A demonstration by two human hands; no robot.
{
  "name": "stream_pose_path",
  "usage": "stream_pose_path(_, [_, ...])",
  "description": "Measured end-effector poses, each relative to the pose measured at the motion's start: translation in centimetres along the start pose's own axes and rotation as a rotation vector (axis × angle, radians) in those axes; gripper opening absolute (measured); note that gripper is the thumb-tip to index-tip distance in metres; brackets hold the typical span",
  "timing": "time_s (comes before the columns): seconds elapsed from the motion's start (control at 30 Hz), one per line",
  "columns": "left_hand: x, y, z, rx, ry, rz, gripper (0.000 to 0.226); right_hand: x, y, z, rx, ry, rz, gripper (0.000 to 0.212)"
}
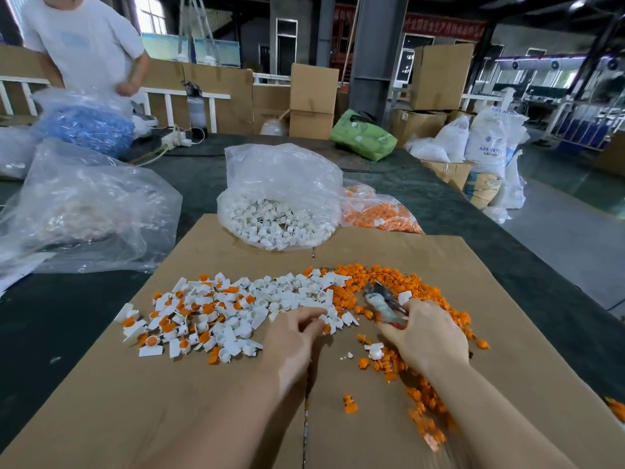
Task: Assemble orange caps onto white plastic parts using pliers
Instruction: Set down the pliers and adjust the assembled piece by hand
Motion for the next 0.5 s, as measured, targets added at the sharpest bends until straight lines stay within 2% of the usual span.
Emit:
stream_pose_path(0.1, [0.1, 0.3, 0.1, 0.011, -0.006, 0.081, 0.015, 0.7, -0.5, 0.6, -0.032, -0.017, -0.095, 0.055])
stream_pose_path(0.23, [-0.1, 0.7, 0.3, -0.018, -0.048, 0.06, 0.004, 1.4, -0.8, 0.8, -0.004, 0.019, -0.161, 0.064])
stream_pose_path(0.3, [-0.1, 0.9, 0.4, -0.017, -0.039, 0.052, 0.008, 1.0, 0.2, 0.3, -0.074, -0.064, -0.26, 0.062])
stream_pose_path(0.37, [0.0, 0.9, 0.5, -0.009, -0.024, 0.055, 0.009, 1.0, 2.1, -0.7, -0.225, -0.154, -0.142, 0.048])
stream_pose_path(0.43, [0.1, 0.9, 0.5, 0.002, -0.021, 0.052, 0.008, 1.5, 4.5, -2.4, -0.444, -0.193, 0.122, 0.035])
stream_pose_path(0.5, [0.1, 0.6, 0.6, 0.035, -0.017, 0.087, 0.01, 2.0, 6.0, -4.1, -0.6, -0.247, 0.266, 0.03])
Point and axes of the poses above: each hand's wrist, its own z-axis towards the middle knuckle, its own x-axis out of the palm, y = z × x, the point moved 6 cm from there along z, towards the middle knuckle, and after that the axes turned 9 degrees about z, right-handed, at the moved point
